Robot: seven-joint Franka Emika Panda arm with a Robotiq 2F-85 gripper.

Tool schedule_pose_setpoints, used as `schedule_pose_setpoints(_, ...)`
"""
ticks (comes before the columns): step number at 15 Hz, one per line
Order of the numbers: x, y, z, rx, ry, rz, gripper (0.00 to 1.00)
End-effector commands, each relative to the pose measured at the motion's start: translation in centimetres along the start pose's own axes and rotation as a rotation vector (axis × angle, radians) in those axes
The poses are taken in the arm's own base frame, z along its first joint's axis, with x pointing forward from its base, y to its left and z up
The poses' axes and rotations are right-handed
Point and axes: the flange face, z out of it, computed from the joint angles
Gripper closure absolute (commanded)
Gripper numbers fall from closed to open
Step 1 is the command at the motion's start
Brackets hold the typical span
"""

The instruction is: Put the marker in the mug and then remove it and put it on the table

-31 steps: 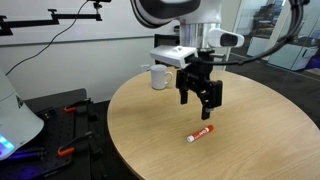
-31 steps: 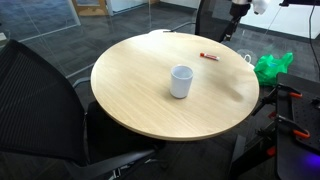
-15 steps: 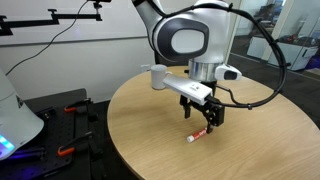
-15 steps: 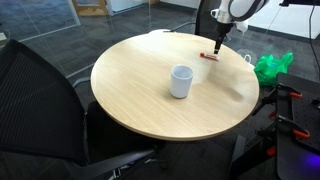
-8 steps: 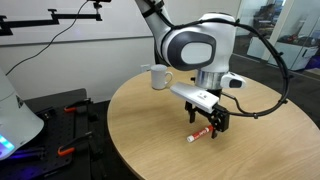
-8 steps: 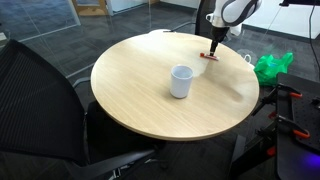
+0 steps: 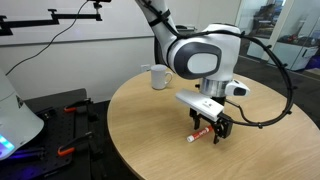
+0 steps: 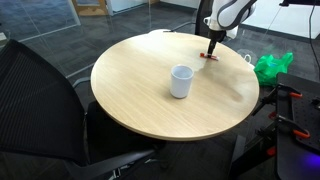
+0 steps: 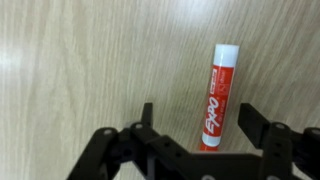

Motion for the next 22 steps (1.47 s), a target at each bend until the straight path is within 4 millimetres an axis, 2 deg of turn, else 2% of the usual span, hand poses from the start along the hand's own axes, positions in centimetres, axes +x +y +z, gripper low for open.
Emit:
schedule_pose_setpoints(1,0.8,0.4,0.1,0.017,0.002,0.029,0.44)
schedule_pose_setpoints(8,1.2,0.6,0.2,0.011,-0.001,0.029,1.00)
schedule_pose_setpoints(11,1.3,0.5,0.0,0.008,-0.014,0.034,0.95)
schedule_pose_setpoints(14,1.4,-0.1,-1.3,0.005,-0.007,0.025,0.95)
schedule_pose_setpoints(16,1.8,-0.8,-2.7,0.004,0.016,0.008,0.95)
schedule_pose_setpoints(22,4.4,-3.5,-8.5,0.011,0.132,-0.049,0.95)
